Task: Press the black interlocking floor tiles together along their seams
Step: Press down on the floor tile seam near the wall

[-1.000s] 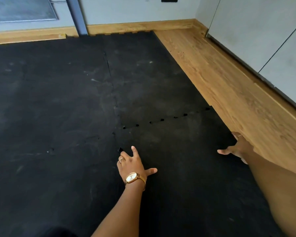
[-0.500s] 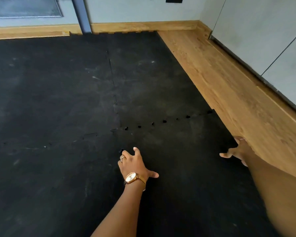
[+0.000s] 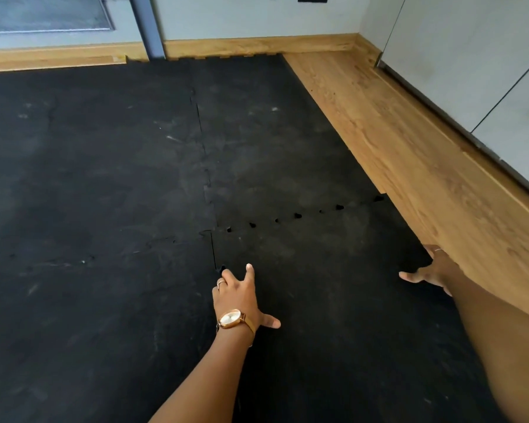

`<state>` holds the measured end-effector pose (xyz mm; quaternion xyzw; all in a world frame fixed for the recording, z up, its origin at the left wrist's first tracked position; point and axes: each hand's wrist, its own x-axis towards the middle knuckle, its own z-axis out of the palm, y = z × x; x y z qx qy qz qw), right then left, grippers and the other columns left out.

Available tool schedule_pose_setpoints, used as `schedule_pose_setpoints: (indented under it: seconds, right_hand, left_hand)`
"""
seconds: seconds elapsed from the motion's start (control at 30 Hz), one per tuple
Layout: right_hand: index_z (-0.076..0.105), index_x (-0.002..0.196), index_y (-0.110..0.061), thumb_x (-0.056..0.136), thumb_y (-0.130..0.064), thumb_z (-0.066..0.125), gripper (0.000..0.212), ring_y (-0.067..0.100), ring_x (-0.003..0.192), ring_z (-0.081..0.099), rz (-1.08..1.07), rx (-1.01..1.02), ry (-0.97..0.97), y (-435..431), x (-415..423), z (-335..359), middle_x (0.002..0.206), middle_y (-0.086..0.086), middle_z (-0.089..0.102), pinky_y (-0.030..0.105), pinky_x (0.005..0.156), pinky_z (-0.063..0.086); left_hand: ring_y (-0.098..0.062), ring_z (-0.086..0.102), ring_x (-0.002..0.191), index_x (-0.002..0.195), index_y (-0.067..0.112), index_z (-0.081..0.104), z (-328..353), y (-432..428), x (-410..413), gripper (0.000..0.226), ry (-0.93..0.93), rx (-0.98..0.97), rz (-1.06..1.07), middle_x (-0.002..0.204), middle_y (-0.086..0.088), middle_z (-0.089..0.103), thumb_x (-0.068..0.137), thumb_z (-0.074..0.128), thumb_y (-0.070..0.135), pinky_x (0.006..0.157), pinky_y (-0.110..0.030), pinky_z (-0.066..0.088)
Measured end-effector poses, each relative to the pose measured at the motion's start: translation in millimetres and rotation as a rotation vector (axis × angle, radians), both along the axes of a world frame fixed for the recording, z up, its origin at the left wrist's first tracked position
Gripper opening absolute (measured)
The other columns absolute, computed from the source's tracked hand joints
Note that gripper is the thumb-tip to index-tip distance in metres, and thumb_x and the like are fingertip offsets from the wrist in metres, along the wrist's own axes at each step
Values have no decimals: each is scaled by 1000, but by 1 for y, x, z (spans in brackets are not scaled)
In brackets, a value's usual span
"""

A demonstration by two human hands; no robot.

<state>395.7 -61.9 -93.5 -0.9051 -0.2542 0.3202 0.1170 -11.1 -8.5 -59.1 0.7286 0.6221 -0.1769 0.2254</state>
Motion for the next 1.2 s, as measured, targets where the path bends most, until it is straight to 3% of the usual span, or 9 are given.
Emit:
schedule_pose_setpoints:
  seconds: [0.13,0.23,0.3,0.43,0.6,0.7,0.8,1.2]
  right_hand:
    - [13,154,-11,69,-21,86,112,40,141,25,4,-169,-24,8,-11,7,156,18,24,51,114,28]
    - [8,154,-7,76,-9,77,104,40,141,22,70,-191,-72,23,-33,20,155,21,17,49,112,29]
    - [2,155,-15,72,-9,76,111,38,145,12,179,-117,-128,41,-47,21,160,15,4,52,114,26]
    - [-5,155,-18,70,-33,84,124,33,149,-6,407,-108,-172,84,-56,26,163,7,-10,57,118,12]
    - [-17,152,-27,54,-41,92,148,41,146,-17,233,-187,-160,106,-45,31,161,10,-20,72,109,0]
    - [-16,151,-33,33,-58,92,162,43,147,6,220,-145,-80,99,-28,17,162,15,3,70,110,15]
    - [1,154,-34,34,-57,92,152,39,140,24,233,-13,-148,91,-27,11,154,16,26,60,109,29]
    - [8,153,-39,45,-49,92,138,41,138,24,284,17,-183,99,-27,12,149,16,28,59,106,27]
  left_hand:
    - [-41,32,133,150,20,15,12,0,19,126,163,-9,-14,142,-27,30,52,82,65,109,-46,32]
    - [-52,-7,141,142,12,31,24,14,49,114,241,85,-83,151,-37,-5,55,77,70,112,-63,7]
    - [-48,-18,141,149,9,17,25,29,71,125,182,202,-205,151,-34,-18,57,75,70,114,-61,0]
    - [-44,-15,143,151,7,-13,14,49,115,149,120,196,-461,156,-27,-14,51,83,63,116,-57,-2]
    - [-49,-19,140,148,21,-24,-6,63,128,156,155,59,-461,154,-25,-23,46,89,57,112,-67,0]
    - [-50,-23,138,146,31,-28,-14,69,118,160,93,48,-428,152,-22,-30,39,87,64,107,-73,4]
    - [-51,-23,138,146,33,-27,-16,69,115,161,63,57,-442,152,-22,-29,37,86,66,104,-76,7]
    - [-56,-20,136,146,31,-27,-21,80,115,163,43,44,-487,152,-24,-29,33,83,71,102,-78,4]
